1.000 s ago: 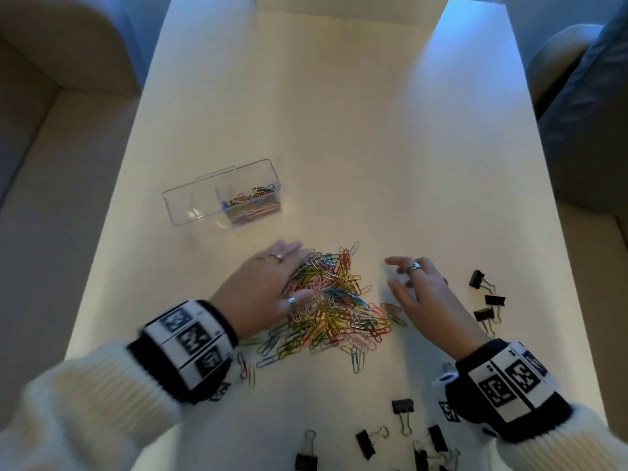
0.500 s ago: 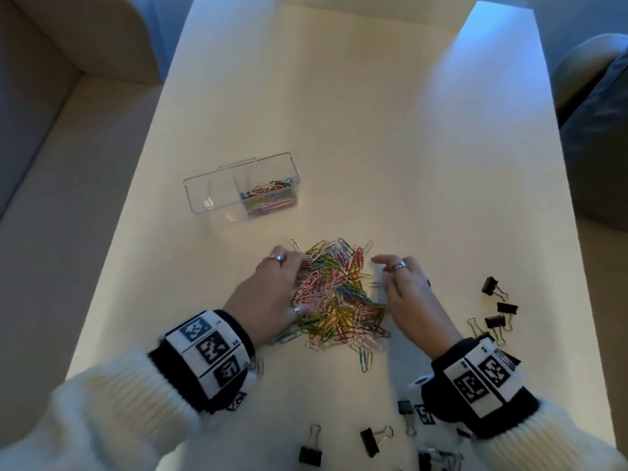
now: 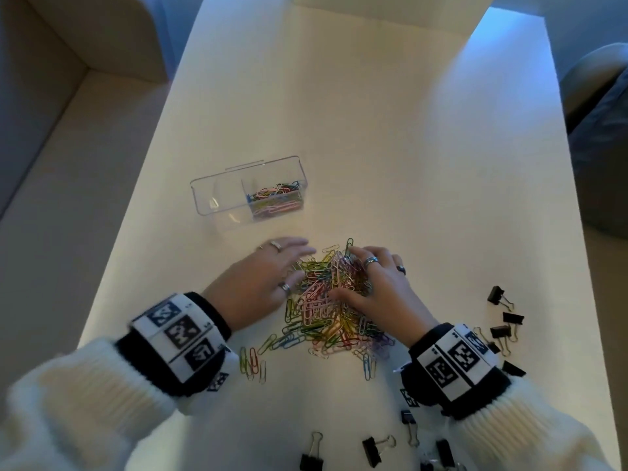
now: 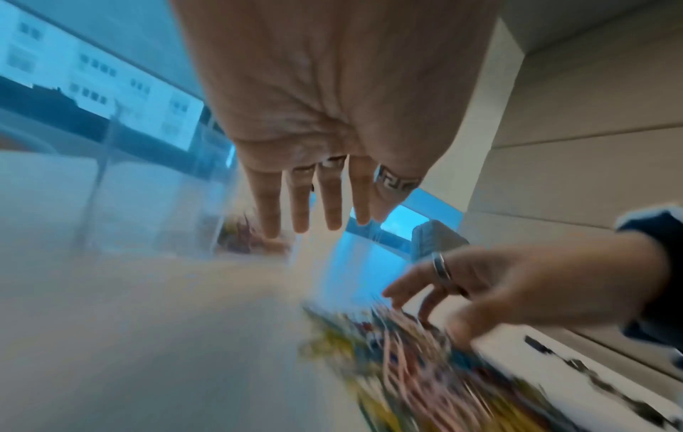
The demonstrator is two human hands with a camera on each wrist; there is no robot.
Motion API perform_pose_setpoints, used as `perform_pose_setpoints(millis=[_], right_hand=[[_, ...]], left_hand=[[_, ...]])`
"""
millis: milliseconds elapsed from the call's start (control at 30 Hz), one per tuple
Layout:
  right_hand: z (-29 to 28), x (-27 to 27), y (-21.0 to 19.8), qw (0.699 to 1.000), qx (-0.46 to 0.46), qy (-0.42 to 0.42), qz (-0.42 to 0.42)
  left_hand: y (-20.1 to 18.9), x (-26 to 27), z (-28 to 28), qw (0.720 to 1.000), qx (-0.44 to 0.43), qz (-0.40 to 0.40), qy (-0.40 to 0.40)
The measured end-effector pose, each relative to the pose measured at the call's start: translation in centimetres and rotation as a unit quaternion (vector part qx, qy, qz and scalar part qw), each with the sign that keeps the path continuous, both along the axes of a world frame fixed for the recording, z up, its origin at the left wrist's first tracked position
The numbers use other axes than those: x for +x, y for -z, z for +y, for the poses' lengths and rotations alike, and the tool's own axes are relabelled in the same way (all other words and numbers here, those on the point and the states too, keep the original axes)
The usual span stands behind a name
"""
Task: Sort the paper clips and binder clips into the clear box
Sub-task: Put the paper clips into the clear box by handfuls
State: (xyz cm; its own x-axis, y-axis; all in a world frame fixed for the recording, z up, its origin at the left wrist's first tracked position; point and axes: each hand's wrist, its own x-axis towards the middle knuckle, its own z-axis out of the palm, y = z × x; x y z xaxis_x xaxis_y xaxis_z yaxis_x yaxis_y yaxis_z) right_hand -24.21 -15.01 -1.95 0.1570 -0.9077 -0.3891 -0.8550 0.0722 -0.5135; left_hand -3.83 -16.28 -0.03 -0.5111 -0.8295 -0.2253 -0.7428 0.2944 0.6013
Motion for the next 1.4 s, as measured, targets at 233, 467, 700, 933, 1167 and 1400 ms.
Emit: perform_pose_setpoints(millis=[233,467,700,933,1167,1400], right_hand=[[-0.3,1.4,0.6,0.999,-0.023,-0.036,0.000],[-1.2,1.0,0.7,0.996,-0.075,-0.006,-0.047],[-1.9,0.4,0.5,0.996,-0.021,0.021,-0.087],[-3.3,-0.1,-1.6,0.991,-0.025,0.063,-0.117],[-7.6,4.9,-5.1,0.967,-0.151,0.067,-0.193],[-9.1,9.8,-3.6,0.955,-0.238,-0.039,-0.172]], left_hand=[[-3.6,3.3,-4.4,0.970,-0.208,0.045,-0.113],[-3.4,3.8,-7.4,0.968,-0.159,-0.033,-0.188],[-1.8,4.1,-7.3,0.978,-0.038,-0.116,-0.167],[-1.2,5.0,-6.3,0.983,-0.042,-0.094,-0.151],[-0.9,4.9,-5.8,0.983,-0.050,-0.109,-0.142],[-0.8,5.1,-5.8,0.984,-0.048,-0.102,-0.140]])
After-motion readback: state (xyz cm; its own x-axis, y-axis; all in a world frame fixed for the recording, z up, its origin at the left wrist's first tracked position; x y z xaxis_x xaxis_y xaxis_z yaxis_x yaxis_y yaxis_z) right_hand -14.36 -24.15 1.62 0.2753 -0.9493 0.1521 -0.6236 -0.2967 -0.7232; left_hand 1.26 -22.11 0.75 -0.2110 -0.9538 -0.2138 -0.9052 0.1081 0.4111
